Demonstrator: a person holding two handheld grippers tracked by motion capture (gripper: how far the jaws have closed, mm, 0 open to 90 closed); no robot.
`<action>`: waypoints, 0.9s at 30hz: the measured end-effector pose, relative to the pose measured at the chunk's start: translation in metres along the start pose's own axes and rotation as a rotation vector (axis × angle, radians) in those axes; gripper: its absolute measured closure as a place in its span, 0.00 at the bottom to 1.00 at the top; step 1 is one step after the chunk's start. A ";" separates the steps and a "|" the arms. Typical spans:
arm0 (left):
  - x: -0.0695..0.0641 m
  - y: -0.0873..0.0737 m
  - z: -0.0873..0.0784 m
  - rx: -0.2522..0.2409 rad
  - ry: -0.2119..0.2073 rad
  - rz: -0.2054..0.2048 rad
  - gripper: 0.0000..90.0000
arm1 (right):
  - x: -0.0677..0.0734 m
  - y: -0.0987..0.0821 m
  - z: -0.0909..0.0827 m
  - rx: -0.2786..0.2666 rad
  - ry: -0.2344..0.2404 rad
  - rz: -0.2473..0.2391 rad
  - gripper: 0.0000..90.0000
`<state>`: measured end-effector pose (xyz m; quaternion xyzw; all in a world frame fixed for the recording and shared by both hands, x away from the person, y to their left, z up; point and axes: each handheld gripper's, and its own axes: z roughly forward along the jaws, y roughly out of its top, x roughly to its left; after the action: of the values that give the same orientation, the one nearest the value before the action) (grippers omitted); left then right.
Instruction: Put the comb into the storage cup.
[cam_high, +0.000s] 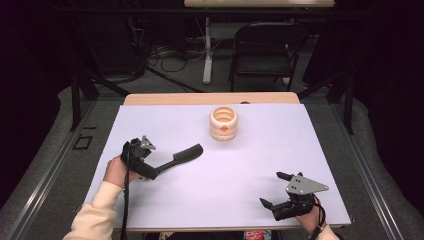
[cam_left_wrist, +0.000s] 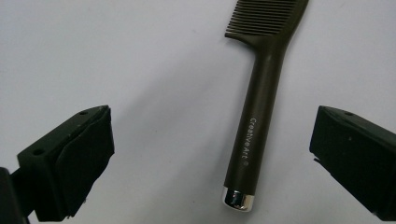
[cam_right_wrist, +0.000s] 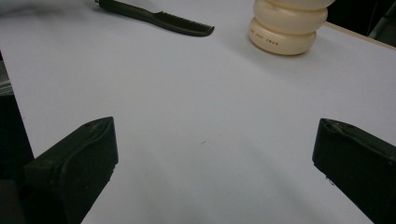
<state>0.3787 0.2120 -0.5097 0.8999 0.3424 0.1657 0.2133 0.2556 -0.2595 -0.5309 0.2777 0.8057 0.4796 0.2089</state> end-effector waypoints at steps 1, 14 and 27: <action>0.000 0.000 0.000 0.000 0.000 0.000 0.00 | 0.000 0.000 0.000 0.002 -0.001 -0.001 0.00; -0.012 0.024 0.010 0.075 -0.041 0.112 0.07 | 0.000 0.000 0.001 0.006 0.005 -0.001 0.00; -0.015 0.037 0.018 0.166 -0.097 0.162 0.29 | 0.000 0.000 0.002 0.007 0.009 0.001 0.00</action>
<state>0.3967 0.1719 -0.5086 0.9460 0.2706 0.1100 0.1404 0.2569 -0.2581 -0.5319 0.2769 0.8080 0.4782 0.2042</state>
